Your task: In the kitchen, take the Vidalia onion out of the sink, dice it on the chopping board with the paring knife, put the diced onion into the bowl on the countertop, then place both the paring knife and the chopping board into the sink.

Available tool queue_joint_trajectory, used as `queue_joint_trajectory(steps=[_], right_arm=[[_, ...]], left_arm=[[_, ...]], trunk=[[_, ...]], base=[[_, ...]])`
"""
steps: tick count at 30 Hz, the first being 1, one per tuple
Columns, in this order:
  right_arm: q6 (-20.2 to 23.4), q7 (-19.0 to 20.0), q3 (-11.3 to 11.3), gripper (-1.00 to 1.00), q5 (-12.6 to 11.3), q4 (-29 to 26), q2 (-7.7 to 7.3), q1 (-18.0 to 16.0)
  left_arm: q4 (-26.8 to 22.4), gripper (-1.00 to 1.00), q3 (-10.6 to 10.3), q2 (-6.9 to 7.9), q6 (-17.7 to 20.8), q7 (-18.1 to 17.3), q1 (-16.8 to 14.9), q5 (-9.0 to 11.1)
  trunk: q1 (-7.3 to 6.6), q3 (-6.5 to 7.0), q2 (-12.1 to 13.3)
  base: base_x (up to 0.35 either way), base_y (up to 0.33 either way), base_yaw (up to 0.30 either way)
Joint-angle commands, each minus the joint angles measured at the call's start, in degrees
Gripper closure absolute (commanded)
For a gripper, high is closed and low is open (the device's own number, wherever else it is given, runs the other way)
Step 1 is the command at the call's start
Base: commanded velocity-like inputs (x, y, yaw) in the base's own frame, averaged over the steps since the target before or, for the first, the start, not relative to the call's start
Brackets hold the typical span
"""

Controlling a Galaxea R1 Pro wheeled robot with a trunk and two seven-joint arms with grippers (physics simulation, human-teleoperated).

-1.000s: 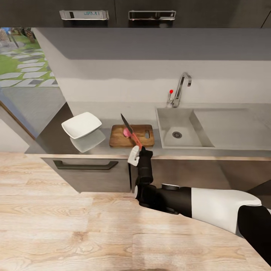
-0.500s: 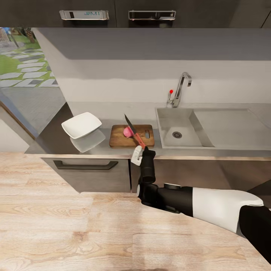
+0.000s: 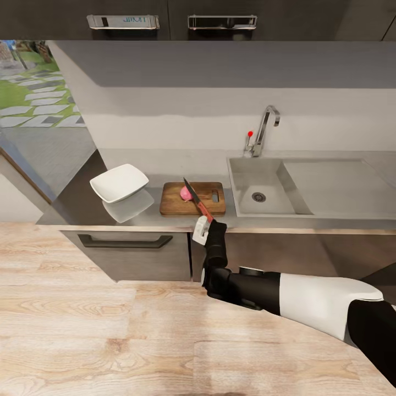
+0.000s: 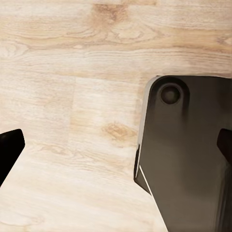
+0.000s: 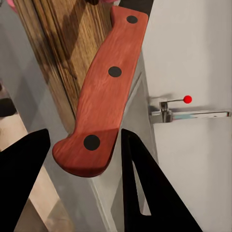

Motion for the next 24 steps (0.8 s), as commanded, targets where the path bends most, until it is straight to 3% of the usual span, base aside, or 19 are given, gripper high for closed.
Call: queue_joint_trajectory(steps=[1, 24], right_arm=[[0.24, -0.55, 0.22, 1.0, -0.52, -0.04, 0.01, -0.11], [0.24, -0.51, 0.22, 1.0, -0.5, 0.0, 0.09, -0.11]], left_arm=[[-0.11, -1.0, -0.42, 0.06, -0.11, 0.25, 0.02, 0.58], [-0.08, -1.0, -0.42, 0.06, -0.11, 0.25, 0.02, 0.58]], trunk=[[0.04, -0.09, -0.11], [0.04, -0.09, -0.11]], base=[[0.0, 0.0, 0.0], [0.0, 0.0, 0.0]])
